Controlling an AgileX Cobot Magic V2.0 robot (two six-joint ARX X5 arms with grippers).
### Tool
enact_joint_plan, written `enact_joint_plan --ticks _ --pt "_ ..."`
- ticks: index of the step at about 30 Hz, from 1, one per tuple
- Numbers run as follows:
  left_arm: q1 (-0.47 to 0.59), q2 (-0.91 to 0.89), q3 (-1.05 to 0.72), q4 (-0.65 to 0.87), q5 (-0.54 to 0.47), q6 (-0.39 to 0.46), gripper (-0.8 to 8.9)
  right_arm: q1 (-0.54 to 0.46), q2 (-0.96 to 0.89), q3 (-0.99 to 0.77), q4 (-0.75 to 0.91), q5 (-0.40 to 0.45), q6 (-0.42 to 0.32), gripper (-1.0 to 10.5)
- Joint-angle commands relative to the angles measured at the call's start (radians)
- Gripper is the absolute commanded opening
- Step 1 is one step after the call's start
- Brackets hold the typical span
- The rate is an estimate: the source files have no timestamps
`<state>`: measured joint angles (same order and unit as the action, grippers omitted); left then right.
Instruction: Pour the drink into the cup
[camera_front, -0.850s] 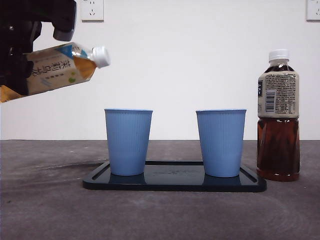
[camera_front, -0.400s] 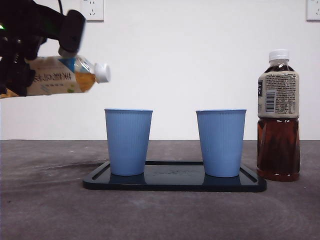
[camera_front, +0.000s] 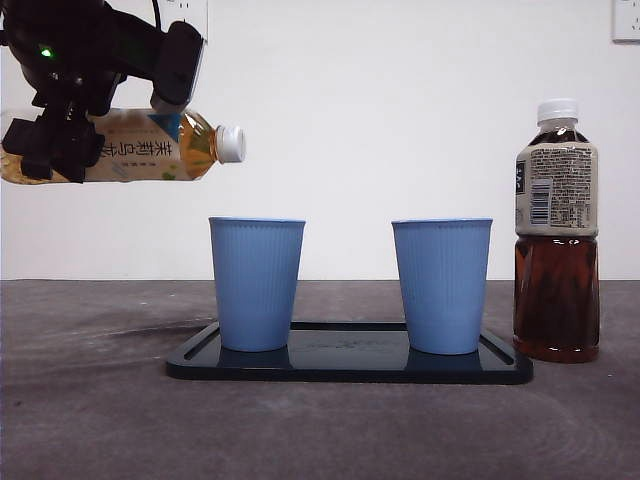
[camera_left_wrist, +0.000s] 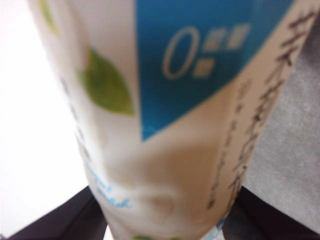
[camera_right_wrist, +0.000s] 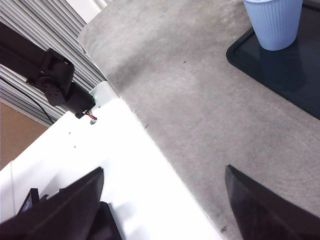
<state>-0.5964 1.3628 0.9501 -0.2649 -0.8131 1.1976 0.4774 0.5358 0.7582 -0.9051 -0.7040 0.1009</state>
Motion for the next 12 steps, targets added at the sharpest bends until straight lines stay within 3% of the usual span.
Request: enact_joint_plan --ticks 1,12 --pt "-0.01 0.014 0.034 0.025 -0.024 0.027 2.38 0.007 0.005 0.011 0.005 -0.003 -0.016 3.8" --pt "-0.014 0.026 0.035 0.026 -0.024 0.033 2.38 0.007 0.005 0.011 0.005 -0.003 -0.021 3.8"
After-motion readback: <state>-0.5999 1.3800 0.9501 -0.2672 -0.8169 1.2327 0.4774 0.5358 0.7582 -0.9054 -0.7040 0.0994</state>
